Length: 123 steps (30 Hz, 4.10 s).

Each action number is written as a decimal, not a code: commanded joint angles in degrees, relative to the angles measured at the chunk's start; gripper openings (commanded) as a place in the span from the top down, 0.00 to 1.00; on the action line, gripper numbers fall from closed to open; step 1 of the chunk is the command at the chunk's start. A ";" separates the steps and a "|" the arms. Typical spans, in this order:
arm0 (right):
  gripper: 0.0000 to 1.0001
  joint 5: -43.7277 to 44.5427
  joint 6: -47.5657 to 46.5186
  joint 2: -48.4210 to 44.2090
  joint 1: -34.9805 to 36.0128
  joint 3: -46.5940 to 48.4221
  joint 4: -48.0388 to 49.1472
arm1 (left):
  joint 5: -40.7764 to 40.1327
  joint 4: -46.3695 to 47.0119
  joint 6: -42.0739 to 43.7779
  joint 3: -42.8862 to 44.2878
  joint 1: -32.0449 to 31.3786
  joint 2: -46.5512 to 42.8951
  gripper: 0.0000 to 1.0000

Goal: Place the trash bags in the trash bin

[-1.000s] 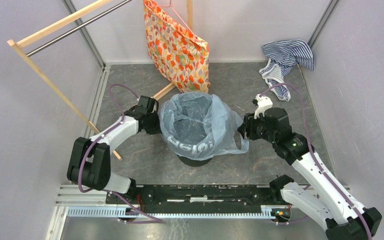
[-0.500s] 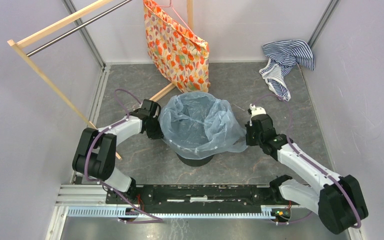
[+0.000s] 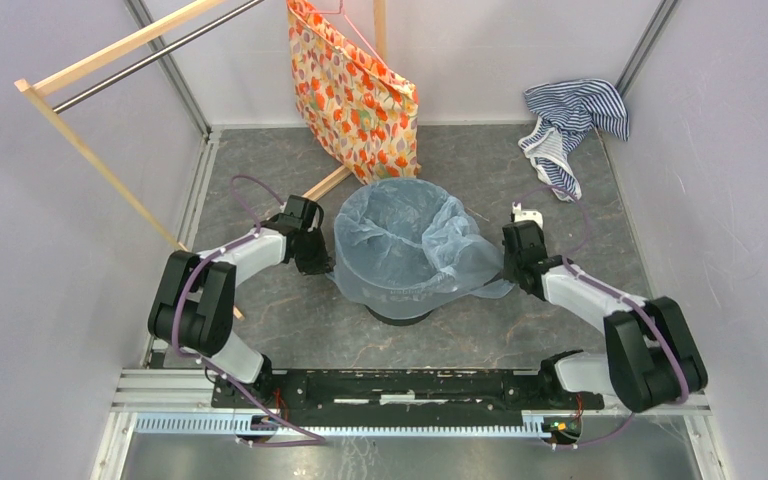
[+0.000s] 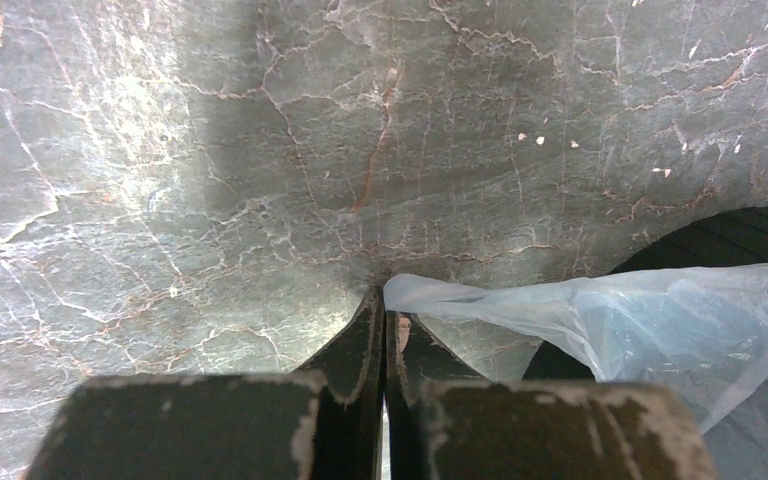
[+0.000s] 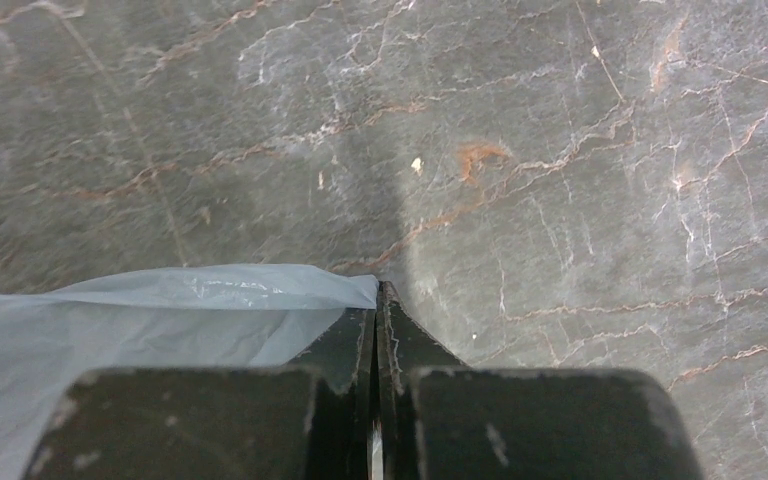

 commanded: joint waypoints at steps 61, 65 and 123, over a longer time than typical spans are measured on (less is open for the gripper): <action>0.11 -0.98 -0.96 -4.21 36.86 58.52 -36.25 | -6.08 4.36 -10.92 -0.89 -19.45 -13.98 0.87; 0.10 3.37 0.44 -0.50 41.01 59.19 -39.71 | -8.11 6.77 -14.70 -3.31 -23.14 -14.18 0.88; 0.02 -1.62 0.22 7.18 34.84 26.70 -20.01 | -13.17 8.80 -14.45 -7.72 -25.89 -12.72 0.93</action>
